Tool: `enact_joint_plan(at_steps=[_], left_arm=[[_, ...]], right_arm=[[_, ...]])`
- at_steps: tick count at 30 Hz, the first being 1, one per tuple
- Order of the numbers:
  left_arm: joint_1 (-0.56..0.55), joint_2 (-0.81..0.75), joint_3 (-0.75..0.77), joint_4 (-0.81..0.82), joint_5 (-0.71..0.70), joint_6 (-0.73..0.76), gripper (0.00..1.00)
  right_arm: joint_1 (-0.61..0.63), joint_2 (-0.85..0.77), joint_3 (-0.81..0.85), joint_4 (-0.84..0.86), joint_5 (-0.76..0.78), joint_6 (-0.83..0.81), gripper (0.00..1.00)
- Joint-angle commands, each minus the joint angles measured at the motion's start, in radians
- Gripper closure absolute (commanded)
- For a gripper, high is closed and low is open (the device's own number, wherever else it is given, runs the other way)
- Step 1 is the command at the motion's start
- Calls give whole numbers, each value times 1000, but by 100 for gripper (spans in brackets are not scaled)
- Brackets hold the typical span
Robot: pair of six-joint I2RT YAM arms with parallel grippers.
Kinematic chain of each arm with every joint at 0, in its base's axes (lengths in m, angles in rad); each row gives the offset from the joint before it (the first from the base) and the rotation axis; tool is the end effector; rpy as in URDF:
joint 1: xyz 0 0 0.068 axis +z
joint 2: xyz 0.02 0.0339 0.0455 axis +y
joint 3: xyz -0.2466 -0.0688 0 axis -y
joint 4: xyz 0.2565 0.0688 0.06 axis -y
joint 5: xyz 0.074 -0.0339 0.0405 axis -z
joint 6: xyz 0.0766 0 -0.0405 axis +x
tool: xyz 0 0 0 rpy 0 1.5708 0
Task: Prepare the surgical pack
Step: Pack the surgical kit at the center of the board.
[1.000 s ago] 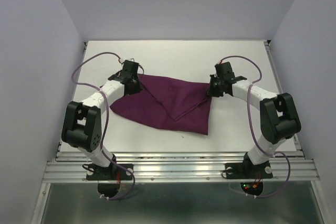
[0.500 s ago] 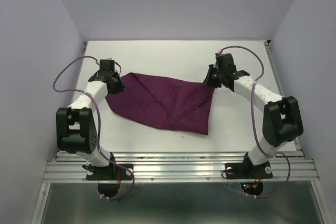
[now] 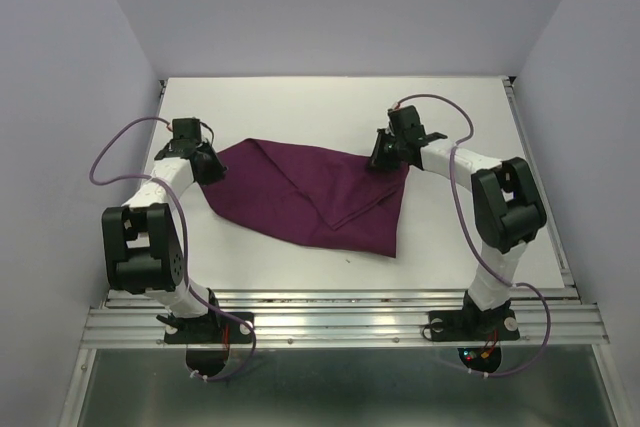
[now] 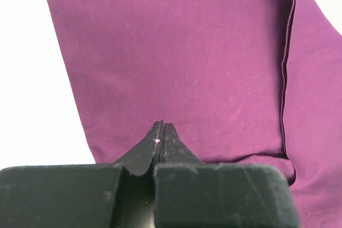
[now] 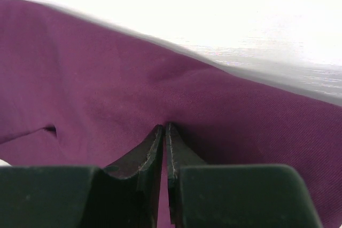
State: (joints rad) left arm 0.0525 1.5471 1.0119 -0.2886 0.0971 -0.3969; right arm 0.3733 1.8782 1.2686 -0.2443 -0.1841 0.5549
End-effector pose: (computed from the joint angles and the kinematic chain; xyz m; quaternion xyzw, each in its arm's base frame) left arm 0.3674 0.0119 0.1706 -0.1899 0.9105 -0.1070 0.3513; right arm 0.4021 0.1726 0.1383 0.0524 0.9316 0.2333 0.2739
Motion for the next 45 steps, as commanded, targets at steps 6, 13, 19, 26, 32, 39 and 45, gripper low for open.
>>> enact_joint_plan(at_steps=[6, 13, 19, 26, 32, 39, 45], left_arm=[[27, 53, 60, 3, 24, 1, 87], [70, 133, 134, -26, -22, 16, 59], [119, 217, 203, -58, -65, 53, 53], [130, 297, 270, -92, -154, 89, 50], [135, 352, 271, -100, -143, 110, 43], [136, 401, 264, -101, -140, 116, 53], [136, 342, 261, -83, -44, 118, 100]], right_arm=[[1, -152, 49, -7, 38, -7, 87], [1, -260, 31, -50, 84, -24, 85], [1, -307, -26, -55, 84, -20, 83], [1, -338, -72, -55, 86, -12, 83], [1, -360, -107, -72, 139, -26, 83], [-20, -419, -169, -115, 229, -47, 81], [-137, -484, -253, -131, 236, -36, 78]])
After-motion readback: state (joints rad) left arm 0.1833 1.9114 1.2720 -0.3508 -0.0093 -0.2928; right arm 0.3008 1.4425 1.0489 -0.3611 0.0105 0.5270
